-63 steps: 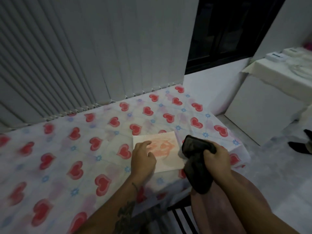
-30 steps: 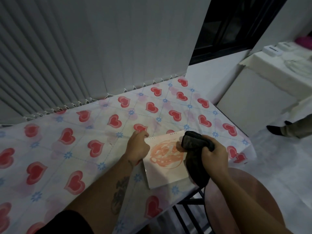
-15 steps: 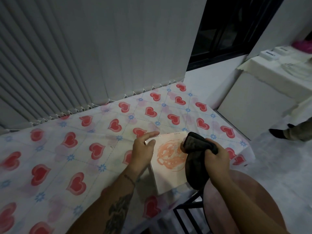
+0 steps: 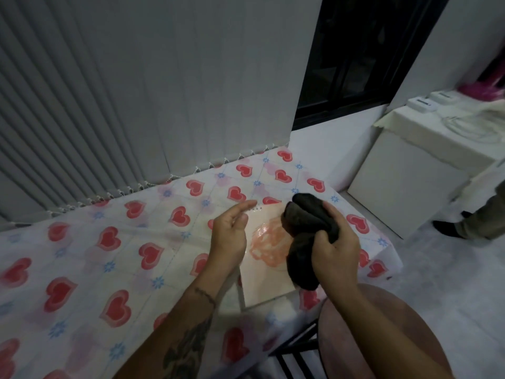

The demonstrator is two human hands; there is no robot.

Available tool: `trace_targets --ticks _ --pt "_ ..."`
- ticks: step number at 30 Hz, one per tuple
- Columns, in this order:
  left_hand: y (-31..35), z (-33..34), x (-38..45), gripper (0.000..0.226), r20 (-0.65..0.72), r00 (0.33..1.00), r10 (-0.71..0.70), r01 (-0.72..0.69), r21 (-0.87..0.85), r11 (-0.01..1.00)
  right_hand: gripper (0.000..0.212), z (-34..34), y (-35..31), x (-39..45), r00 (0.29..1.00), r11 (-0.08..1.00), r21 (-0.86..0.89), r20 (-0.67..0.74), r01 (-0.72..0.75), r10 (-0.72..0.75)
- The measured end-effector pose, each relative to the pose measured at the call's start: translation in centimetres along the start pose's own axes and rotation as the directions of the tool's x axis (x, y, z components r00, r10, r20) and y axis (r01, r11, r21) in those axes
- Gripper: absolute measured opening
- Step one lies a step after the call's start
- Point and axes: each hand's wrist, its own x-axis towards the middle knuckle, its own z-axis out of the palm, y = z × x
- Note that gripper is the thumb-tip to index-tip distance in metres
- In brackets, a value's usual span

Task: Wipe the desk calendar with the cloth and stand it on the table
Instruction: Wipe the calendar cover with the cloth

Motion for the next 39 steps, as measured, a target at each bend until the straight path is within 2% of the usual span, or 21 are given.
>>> trace_targets --ticks 3,5,7,9,11,14,18,20,25,28,31,34,36,39 --pt "2.7 0.3 0.8 0.044 0.002 0.999 0.045 -0.044 -0.073 0.996 0.072 0.2 -2.2 -0.1 0.96 0.958 -0.177 0.21 0.224 -0.186" --pt "3.8 0.5 1.2 0.044 -0.036 0.999 0.031 -0.036 -0.14 0.99 0.077 0.4 -2.6 -0.3 0.917 0.895 -0.321 0.352 0.308 -0.189" --pt "4.6 0.4 1.8 0.045 -0.078 0.997 -0.011 -0.008 -0.23 0.973 0.081 0.4 -2.4 -0.9 0.887 0.819 -0.442 0.433 0.365 -0.162" --pt "5.5 0.3 2.2 0.045 -0.083 0.995 -0.047 0.021 -0.288 0.957 0.081 0.4 -2.2 -1.9 0.855 0.767 -0.462 0.473 0.446 -0.212" --pt "6.1 0.3 2.3 0.043 -0.067 0.991 -0.113 0.079 -0.376 0.923 0.077 0.7 -2.4 -2.9 0.797 0.727 -0.4 0.501 0.559 -0.337" --pt "6.8 0.2 2.2 0.039 0.027 0.975 -0.222 0.203 -0.526 0.826 0.076 1.0 -3.3 -2.6 0.716 0.612 -0.406 0.553 0.679 -0.427" --pt "7.5 -0.3 2.3 0.041 0.081 0.977 -0.199 0.209 -0.573 0.792 0.085 0.9 -4.7 0.7 0.662 0.432 -0.502 0.586 0.749 -0.466" --pt "7.9 -0.7 2.5 0.04 0.088 0.982 -0.169 0.188 -0.588 0.787 0.083 1.0 -5.3 1.9 0.674 0.45 -0.501 0.555 0.739 -0.488" --pt "8.4 -2.1 2.8 0.039 0.065 0.993 -0.1 0.119 -0.55 0.826 0.075 0.9 -5.8 3.6 0.843 0.682 -0.497 0.3 0.537 -0.446" --pt "8.9 -2.7 2.2 0.04 0.096 0.995 -0.041 0.085 -0.522 0.849 0.072 0.9 -5.6 3.5 0.899 0.792 -0.427 0.234 0.437 -0.37" --pt "9.6 -3.0 1.5 0.037 0.111 0.987 0.114 -0.051 -0.453 0.89 0.072 1.5 -6.3 3.5 0.917 0.885 -0.262 0.214 0.386 -0.336" --pt "10.2 -2.8 1.2 0.044 0.114 0.962 0.247 -0.18 -0.418 0.891 0.073 2.4 -8.0 3.2 0.925 0.927 -0.128 0.199 0.352 -0.324" --pt "10.8 -2.2 1.0 0.046 0.067 0.959 0.274 -0.214 -0.461 0.861 0.072 3.2 -9.4 2.5 0.911 0.92 -0.097 0.214 0.38 -0.354" --pt "11.3 -1.6 1.2 0.043 -0.01 0.973 0.231 -0.199 -0.544 0.816 0.071 4.4 -10.3 1.0 0.831 0.844 -0.122 0.291 0.523 -0.473"
